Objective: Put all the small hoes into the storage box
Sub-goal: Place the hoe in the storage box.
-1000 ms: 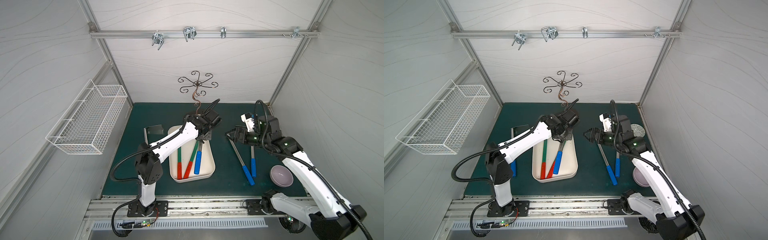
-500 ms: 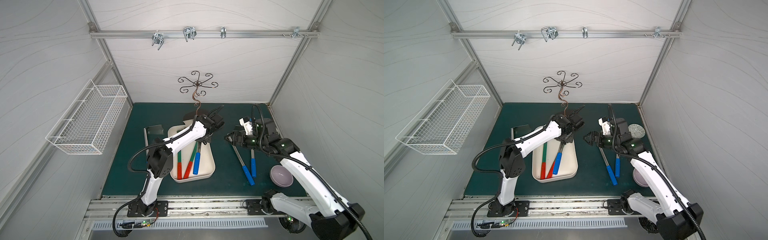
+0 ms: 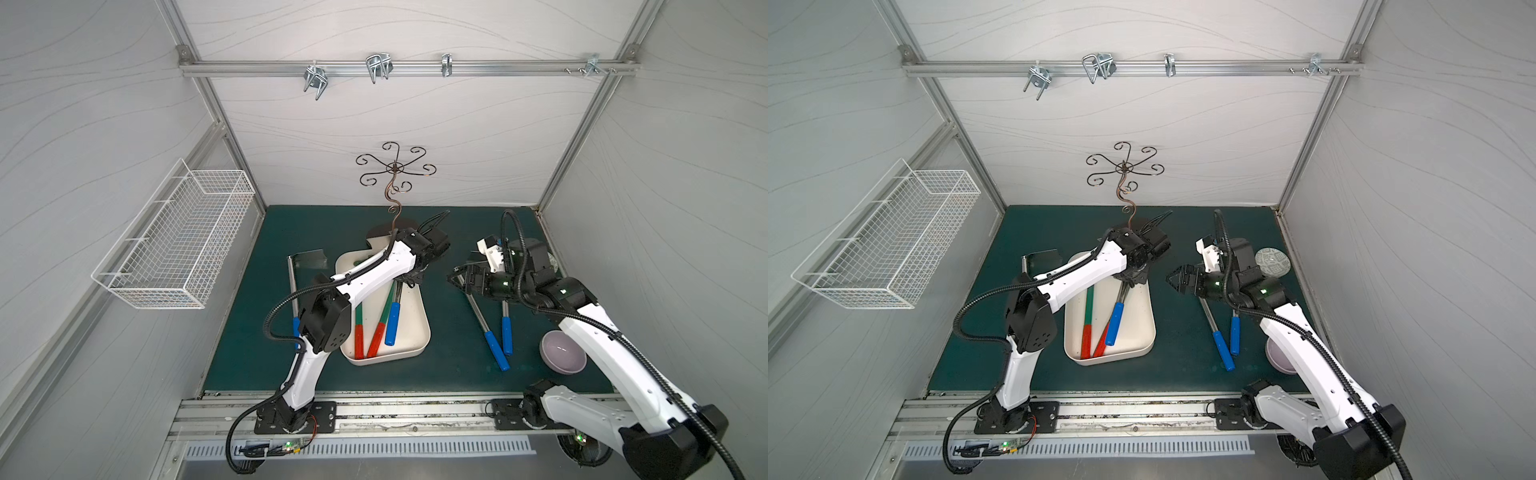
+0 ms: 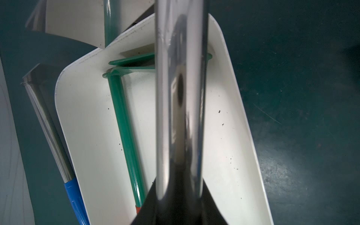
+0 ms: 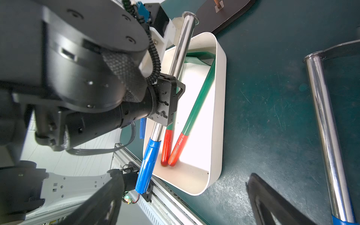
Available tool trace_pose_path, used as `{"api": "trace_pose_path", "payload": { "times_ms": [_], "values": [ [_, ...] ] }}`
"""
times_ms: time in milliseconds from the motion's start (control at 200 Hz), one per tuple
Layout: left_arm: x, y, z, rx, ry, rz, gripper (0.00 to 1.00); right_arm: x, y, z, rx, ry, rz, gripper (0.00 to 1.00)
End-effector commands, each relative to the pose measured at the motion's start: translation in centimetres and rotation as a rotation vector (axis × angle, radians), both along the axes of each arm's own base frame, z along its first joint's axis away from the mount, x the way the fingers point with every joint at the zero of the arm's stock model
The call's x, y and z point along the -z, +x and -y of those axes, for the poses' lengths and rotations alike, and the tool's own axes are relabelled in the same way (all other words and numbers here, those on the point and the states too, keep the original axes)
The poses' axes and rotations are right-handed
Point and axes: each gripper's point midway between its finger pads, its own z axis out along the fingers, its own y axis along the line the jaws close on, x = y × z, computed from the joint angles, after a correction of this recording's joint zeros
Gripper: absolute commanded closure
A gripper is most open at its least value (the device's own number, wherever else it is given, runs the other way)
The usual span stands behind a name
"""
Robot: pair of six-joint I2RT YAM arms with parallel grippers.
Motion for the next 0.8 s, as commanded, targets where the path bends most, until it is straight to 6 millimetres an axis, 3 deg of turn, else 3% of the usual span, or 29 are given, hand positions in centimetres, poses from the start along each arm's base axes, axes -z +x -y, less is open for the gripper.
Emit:
{"api": "trace_pose_path", "payload": {
  "times_ms": [0, 795],
  "values": [
    [-0.6, 1.1, -0.8, -0.007, 0.026, 0.027, 1.0, 0.2, -0.2, 0.0, -0.013, -0.009, 0.017, 0.01],
    [4.4, 0.9, -1.5, -0.015, 0.039, -0.093, 1.0, 1.2, -0.2, 0.0, -0.01, -0.018, -0.003, 0.01]
  ]
}}
